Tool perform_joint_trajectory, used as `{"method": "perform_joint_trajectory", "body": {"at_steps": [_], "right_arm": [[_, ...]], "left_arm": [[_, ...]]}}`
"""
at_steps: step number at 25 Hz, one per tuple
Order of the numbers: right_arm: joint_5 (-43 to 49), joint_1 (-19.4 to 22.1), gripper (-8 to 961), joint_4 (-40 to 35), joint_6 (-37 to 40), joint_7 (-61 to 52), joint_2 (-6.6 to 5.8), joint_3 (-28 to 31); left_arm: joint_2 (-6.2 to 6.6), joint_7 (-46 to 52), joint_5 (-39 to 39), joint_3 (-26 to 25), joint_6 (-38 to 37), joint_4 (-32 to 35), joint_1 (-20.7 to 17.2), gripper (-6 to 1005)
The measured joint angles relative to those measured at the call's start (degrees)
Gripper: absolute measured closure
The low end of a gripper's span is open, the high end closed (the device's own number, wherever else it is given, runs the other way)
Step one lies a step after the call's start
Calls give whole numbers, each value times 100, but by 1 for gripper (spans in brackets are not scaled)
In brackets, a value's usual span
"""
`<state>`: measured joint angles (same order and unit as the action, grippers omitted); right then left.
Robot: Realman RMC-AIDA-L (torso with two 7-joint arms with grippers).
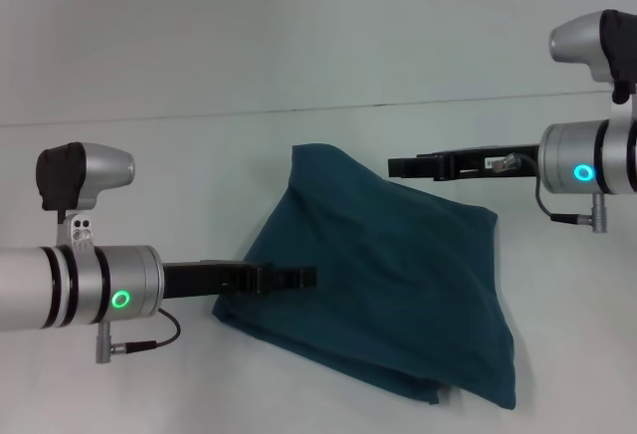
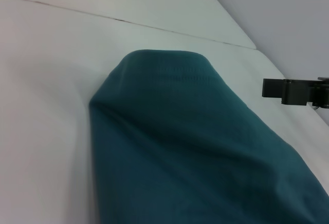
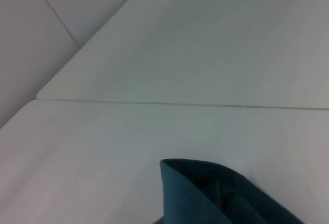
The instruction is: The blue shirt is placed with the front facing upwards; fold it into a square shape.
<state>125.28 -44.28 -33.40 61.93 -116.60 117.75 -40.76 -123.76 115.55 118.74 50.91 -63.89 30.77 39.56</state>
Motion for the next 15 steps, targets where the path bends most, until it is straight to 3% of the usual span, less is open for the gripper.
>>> {"method": "perform_joint_trajectory", "body": {"at_steps": [10,15], "right_arm": [[-11,-265,360,16,-118,23,159,-313],[-14,-361,361,90,-378,-7,170,-577]], "left_arm": [[26,18,0,7,-47,31,-27,185],[27,27,0,7,-56,43,-27,185]]}}
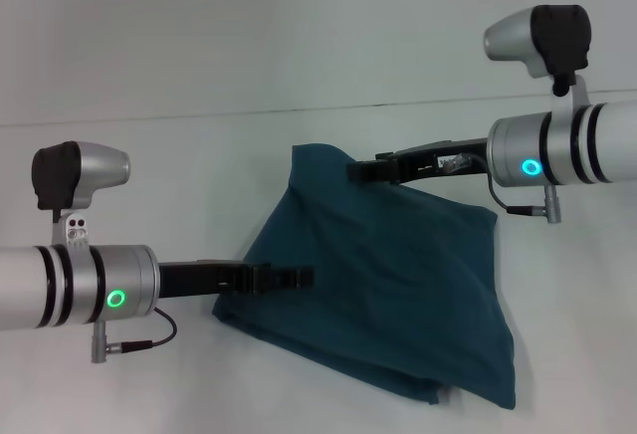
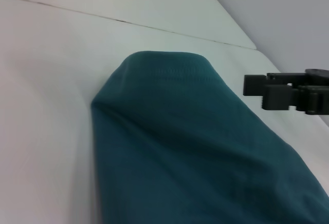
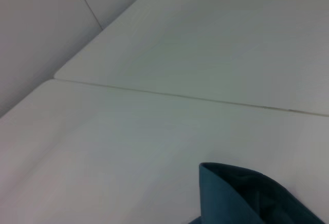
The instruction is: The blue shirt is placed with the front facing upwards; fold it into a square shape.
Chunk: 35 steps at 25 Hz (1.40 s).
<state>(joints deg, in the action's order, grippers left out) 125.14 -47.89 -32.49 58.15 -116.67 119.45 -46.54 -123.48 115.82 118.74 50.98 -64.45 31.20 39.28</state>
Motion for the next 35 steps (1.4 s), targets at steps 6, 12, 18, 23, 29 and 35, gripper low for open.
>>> {"method": "perform_joint_trajectory", "body": {"at_steps": [6,12,18,23,29,35], "right_arm": [[0,-89,386,216,-351,3,6,-213],[0,-140,431,287,-558,20,26,-367],[14,-164,512,359,-585,30,21,-382],[10,-177,605,370,-587,5,21,-495],[-59,-104,825,325,-626,-2,22,-473],[-298,117,913,158,-706,-36,-11,-455]], "left_arm": [[0,8,0,0,-12,0,0,185],[0,19,0,0,-21,0,10,186],[0,20,0,-11,-22,0,6,186],[6,20,-1,-27,-19,0,0,186],[14,20,-1,-31,-25,0,-2,186],[17,19,-1,-36,-5,-6,-9,185]]}}
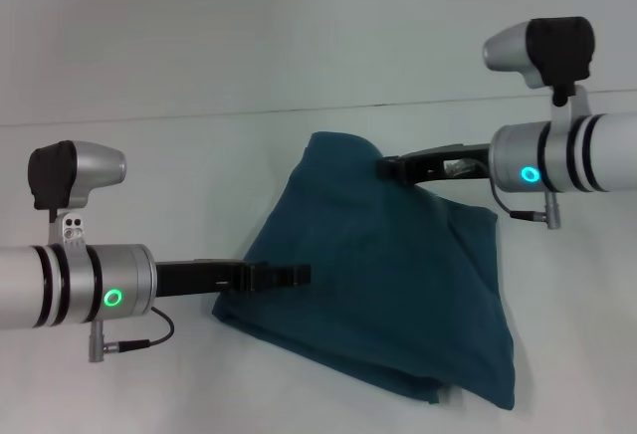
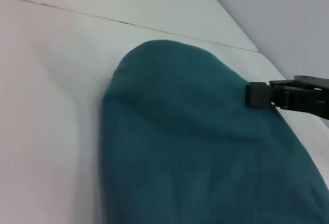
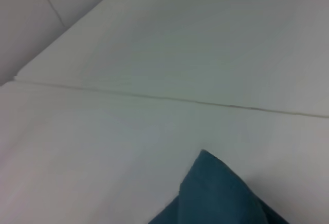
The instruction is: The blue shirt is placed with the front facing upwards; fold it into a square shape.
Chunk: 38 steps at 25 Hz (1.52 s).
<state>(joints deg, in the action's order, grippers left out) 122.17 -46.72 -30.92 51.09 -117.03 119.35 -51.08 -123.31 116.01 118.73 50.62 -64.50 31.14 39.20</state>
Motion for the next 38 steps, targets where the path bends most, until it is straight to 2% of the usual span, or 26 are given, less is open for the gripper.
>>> {"method": "perform_joint_trajectory", "body": {"at_steps": [11,19,20,22,31,38], "right_arm": [[-86,239,859,-53,-254,-62,1,64],[-576,820,809,-567,-140,-72,-32,94],[-587,871,803,-588,-81,-114,-51,107],[-589,972,721,-614,73,-237,-99,144],[-561,1444,391,-617,800,-1242,-481,205],[-408,1470,391,-477,982,-1635,-624,193]], "left_arm": [[1,0,-17,-9,36,-4,0,185],[0,0,-28,-8,60,8,0,186],[0,0,-31,-8,62,9,0,186],[0,0,-36,-8,65,12,4,185],[-8,-1,-44,-9,70,15,22,185],[-11,-14,-44,-8,59,15,2,185]]}}
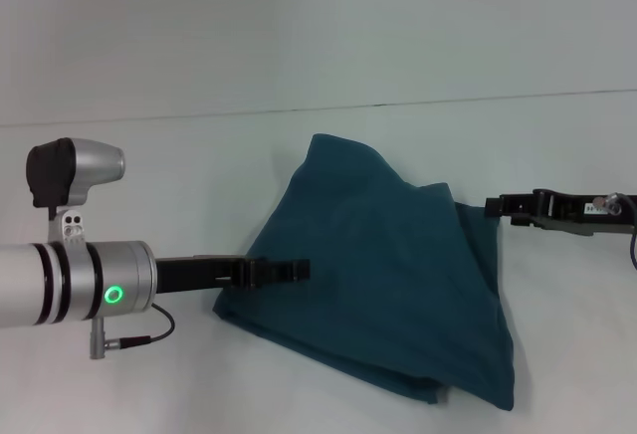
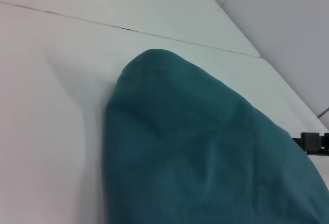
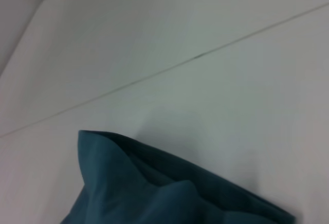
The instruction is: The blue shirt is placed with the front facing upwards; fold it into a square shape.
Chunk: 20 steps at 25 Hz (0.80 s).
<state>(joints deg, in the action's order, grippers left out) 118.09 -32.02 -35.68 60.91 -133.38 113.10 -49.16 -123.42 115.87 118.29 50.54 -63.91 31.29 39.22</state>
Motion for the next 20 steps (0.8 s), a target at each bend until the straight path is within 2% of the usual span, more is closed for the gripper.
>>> {"method": "perform_joint_trajectory", "body": {"at_steps": [11,20], "right_arm": [[93,-245,390,645,-238,-118,-96,-22],[101,-345,393,759,-544,-83,3,-33]], "left_arm": [[-6,-4,0,0,0,8,-11,186],[0,-11,0,0,11,9,-3,186]]}}
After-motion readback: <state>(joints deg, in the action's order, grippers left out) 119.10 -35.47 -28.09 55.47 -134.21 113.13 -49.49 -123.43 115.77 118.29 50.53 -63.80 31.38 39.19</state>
